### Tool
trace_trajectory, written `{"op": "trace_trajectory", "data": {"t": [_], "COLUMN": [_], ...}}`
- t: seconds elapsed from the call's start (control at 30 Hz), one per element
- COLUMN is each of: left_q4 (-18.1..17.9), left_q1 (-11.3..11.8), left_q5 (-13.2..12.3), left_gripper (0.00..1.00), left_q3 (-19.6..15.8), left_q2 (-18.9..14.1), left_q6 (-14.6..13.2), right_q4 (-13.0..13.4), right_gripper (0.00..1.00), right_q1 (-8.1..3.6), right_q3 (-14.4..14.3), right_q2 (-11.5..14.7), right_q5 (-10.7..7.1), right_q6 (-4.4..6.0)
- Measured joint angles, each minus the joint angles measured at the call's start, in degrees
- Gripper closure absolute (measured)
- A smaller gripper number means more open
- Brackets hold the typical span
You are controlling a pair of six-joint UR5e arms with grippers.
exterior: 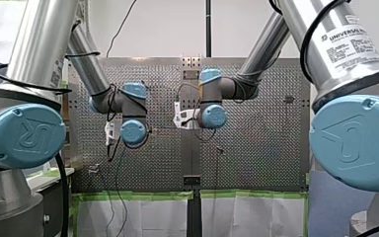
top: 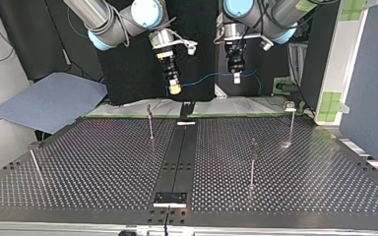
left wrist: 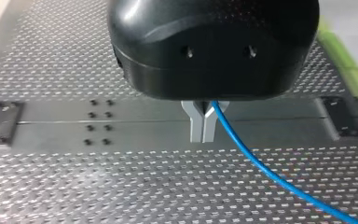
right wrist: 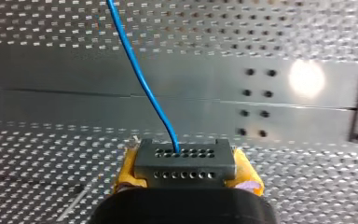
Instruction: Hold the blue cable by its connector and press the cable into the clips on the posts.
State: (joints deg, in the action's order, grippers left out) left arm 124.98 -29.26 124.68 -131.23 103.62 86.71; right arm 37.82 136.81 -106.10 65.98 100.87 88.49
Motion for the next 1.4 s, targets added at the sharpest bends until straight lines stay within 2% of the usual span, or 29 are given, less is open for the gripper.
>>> {"op": "trace_trajectory", "data": {"t": [0.23,0.4,0.5,0.7,0.8,0.93,1.07,1.2,1.4], "left_q4": [3.8,6.4,8.1,11.3,12.8,15.1,17.3,19.2,22.2], "left_q1": [1.3,2.3,3.1,5.3,6.8,8.5,10.2,11.0,11.6], "left_q5": [-0.1,-0.8,-1.3,-1.9,-3.0,-4.8,-4.3,-4.4,-6.8], "left_gripper": [1.00,1.00,1.00,1.00,1.00,1.00,1.00,1.00,1.00], "left_q3": [2.8,3.2,3.2,3.5,4.0,5.4,6.8,8.5,9.5], "left_q2": [-3.8,-6.4,-8.1,-11.2,-11.4,-11.0,-12.6,-13.4,-14.1], "left_q6": [0.4,0.6,1.1,1.5,2.3,3.2,3.3,4.3,5.5], "right_q4": [-2.2,-3.2,-3.7,-4.1,-4.5,-5.2,-5.4,-5.3,-5.4], "right_gripper": [1.00,1.00,1.00,1.00,1.00,1.00,1.00,1.00,1.00], "right_q1": [-0.01,-0.01,-0.09,-0.30,-0.34,-0.35,-0.31,-0.05,0.37], "right_q3": [1.4,3.0,4.0,5.2,5.9,6.7,7.1,7.3,8.4], "right_q2": [3.4,5.8,6.2,6.2,5.9,5.1,4.5,4.3,3.1], "right_q5": [-0.36,-1.09,-1.57,-2.29,-2.49,-2.87,-2.99,-2.99,-3.80], "right_q6": [0.24,0.52,1.02,1.84,1.93,1.96,1.86,1.70,1.33]}}
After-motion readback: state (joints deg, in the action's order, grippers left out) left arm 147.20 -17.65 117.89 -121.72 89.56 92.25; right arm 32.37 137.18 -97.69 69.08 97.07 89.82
